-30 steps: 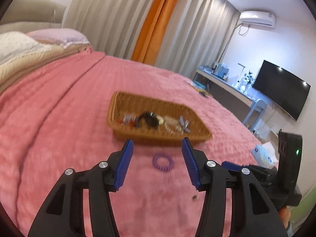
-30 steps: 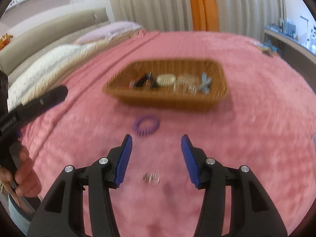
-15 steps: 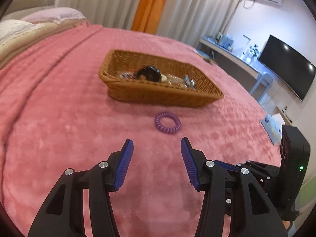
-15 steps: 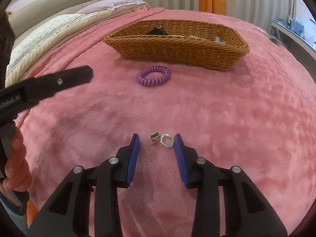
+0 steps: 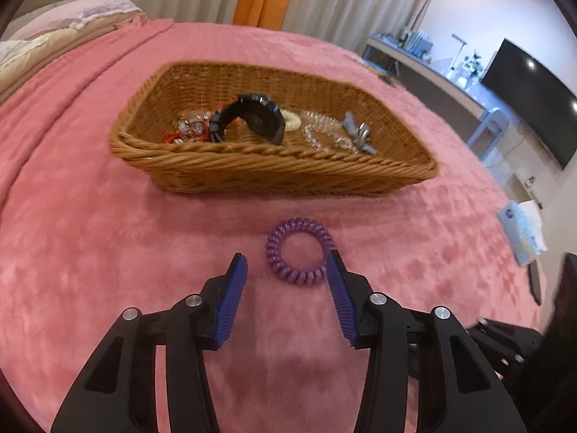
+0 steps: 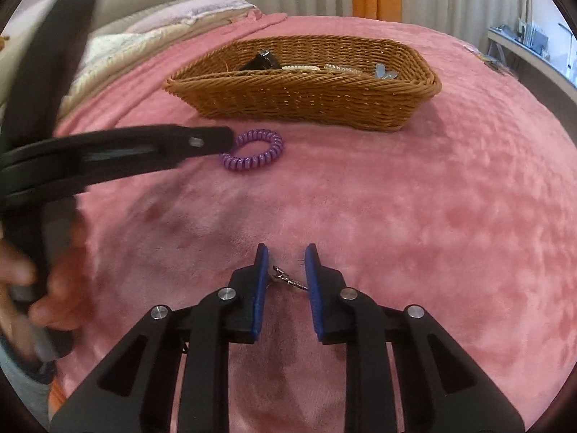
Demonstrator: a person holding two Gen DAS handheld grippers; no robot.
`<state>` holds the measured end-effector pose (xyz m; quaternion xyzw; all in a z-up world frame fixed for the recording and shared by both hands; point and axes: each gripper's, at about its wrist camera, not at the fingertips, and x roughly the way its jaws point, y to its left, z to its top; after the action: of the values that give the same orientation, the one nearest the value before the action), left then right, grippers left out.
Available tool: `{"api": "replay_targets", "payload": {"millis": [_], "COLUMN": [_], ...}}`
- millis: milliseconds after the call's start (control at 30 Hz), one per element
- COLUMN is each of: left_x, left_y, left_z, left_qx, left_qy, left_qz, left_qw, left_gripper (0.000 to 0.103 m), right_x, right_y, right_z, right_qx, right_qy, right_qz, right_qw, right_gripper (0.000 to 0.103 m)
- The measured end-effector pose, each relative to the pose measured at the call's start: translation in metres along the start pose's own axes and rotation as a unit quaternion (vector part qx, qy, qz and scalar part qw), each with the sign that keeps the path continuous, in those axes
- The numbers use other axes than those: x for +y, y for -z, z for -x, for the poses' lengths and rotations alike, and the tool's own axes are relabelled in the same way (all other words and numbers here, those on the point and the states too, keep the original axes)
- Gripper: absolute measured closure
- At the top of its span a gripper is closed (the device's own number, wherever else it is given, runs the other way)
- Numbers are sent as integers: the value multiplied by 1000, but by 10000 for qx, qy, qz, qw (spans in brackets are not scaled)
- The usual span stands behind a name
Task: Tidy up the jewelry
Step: 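Grasp the purple coil hair tie with the left tool while the right tool grasps the second earring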
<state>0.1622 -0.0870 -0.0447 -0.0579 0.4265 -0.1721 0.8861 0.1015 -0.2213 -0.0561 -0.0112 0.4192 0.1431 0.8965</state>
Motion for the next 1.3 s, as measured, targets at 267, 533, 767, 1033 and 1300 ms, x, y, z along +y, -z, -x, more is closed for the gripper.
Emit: {"api": "replay_targets", "payload": {"millis": [267, 533, 767, 1033, 1300], "left_x": [-12, 11, 47, 51, 53], "left_y": [3, 25, 56, 72, 75], "left_z": [-15, 19, 50, 56, 56], "left_qx": [112, -83, -162, -386, -419], "left_qy": [-325, -411, -502, -351, -173], "left_qz": [-329, 51, 595, 600, 644], "left_qw": [9989, 9991, 9968, 9968, 9969], "left_gripper": [94, 94, 94, 94, 94], "right_x": [5, -1, -28, -27, 12], "right_y": [8, 11, 13, 24, 33], "right_z": [7, 12, 23, 32, 20], "right_qx": [-230, -303, -403, -330, -129], "right_qy": [-137, -302, -856, -751, 116], "right_qz": [115, -13, -636, -557, 263], "right_qw": [9996, 9991, 9935, 9951, 9995], "right_gripper": [95, 95, 68, 64, 64]}}
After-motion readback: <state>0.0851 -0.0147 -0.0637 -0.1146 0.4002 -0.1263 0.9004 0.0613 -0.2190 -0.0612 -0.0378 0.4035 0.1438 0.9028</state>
